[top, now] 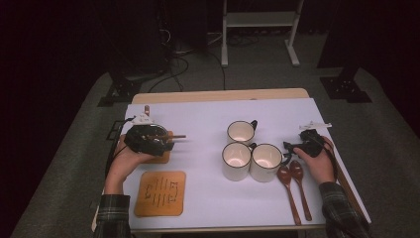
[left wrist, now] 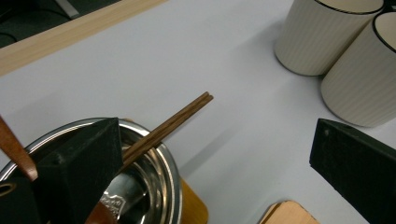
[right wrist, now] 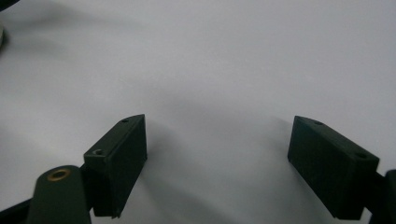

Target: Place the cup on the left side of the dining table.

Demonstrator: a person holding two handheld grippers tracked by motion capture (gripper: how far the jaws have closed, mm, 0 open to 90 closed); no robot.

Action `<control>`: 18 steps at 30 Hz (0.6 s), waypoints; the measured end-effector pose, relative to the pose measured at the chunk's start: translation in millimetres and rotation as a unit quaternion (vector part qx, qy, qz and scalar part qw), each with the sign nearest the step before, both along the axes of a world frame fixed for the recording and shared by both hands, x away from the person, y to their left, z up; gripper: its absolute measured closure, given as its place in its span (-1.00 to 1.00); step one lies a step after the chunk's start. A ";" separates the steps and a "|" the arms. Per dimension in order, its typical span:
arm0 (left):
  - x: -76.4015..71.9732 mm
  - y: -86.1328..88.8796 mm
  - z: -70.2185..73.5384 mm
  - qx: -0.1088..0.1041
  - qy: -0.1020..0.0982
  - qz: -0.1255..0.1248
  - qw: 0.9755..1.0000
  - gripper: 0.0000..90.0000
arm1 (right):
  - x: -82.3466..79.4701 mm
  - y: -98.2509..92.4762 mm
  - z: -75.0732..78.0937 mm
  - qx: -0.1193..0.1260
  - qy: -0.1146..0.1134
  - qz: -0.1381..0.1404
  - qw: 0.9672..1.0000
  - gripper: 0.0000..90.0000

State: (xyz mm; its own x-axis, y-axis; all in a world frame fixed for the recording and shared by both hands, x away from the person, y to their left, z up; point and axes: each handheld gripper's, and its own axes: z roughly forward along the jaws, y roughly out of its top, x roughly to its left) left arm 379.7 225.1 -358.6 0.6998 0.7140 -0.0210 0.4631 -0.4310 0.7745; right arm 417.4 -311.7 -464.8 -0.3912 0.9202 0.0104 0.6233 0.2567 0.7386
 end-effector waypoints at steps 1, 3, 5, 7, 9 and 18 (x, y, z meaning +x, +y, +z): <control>-1.0 -1.8 -0.3 0.000 0.000 -0.003 1.000 -0.96 | 0.0 0.0 0.0 0.000 0.000 0.000 1.000 -0.60; -3.4 -7.0 -1.9 0.001 -0.001 -0.009 1.000 -0.96 | 0.0 -0.1 0.0 0.000 0.000 0.000 1.000 -0.60; -5.0 -11.9 -3.0 0.001 -0.001 -0.013 1.000 -0.96 | 0.0 -0.1 0.0 0.000 0.000 0.000 1.000 -0.60; -6.2 -15.8 -3.8 0.001 0.000 -0.019 1.000 -1.00 | 0.1 -0.1 0.0 0.000 0.000 0.000 1.000 -0.60; -8.3 -20.8 -5.3 -0.001 -0.002 -0.022 1.000 -1.00 | 0.0 0.0 0.0 0.000 0.000 0.000 1.000 -0.60; -17.8 -41.0 -10.9 -0.003 -0.006 -0.039 0.999 -1.00 | 0.0 0.0 0.0 0.000 0.000 0.000 1.000 -0.60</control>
